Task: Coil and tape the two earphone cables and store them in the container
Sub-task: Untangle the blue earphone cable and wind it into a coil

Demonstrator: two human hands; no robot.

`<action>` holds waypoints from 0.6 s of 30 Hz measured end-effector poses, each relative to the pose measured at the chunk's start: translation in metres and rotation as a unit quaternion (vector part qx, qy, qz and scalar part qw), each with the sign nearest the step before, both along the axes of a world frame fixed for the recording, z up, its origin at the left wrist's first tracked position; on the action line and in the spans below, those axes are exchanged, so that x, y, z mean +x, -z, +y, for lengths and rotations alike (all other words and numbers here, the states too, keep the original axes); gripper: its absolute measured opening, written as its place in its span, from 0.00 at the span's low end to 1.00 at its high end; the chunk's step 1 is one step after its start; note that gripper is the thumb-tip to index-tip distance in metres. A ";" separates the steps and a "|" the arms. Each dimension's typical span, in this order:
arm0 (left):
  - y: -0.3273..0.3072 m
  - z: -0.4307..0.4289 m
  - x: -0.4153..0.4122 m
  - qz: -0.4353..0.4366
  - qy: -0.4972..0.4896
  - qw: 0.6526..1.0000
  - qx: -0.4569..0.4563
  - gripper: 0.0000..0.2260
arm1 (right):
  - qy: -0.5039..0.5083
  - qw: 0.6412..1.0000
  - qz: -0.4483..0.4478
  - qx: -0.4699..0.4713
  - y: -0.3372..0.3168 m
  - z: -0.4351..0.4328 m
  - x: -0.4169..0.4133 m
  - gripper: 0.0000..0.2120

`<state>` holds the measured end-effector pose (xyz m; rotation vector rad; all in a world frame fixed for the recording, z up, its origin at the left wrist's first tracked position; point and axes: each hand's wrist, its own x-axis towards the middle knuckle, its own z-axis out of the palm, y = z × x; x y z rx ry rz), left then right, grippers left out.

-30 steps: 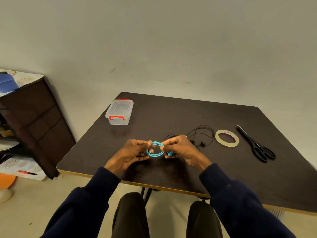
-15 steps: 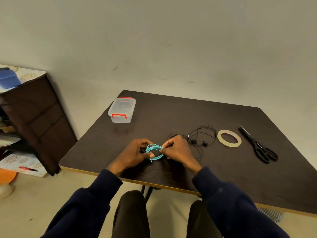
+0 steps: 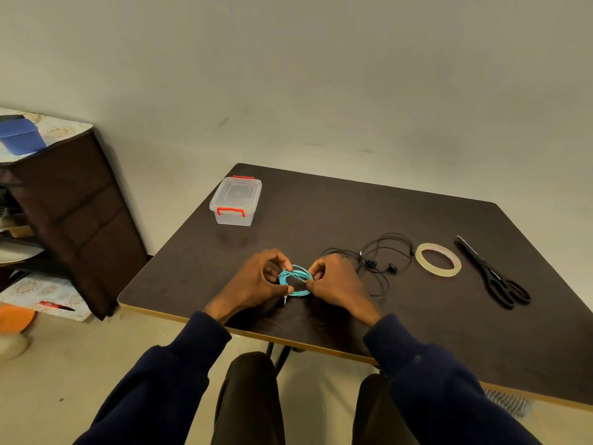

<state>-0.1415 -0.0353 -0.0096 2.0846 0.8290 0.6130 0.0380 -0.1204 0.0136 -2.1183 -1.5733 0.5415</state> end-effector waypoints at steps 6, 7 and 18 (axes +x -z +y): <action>0.000 0.003 0.009 0.020 -0.029 0.999 0.020 0.09 | -0.029 0.999 -0.023 0.017 0.001 0.006 -0.002 0.16; 0.000 0.002 0.010 0.024 -0.036 0.999 0.022 0.09 | -0.032 0.999 -0.029 0.023 0.001 0.006 -0.002 0.16; -0.003 -0.006 0.012 0.051 -0.032 0.996 0.065 0.11 | -0.053 0.996 -0.020 0.073 0.002 0.009 0.000 0.12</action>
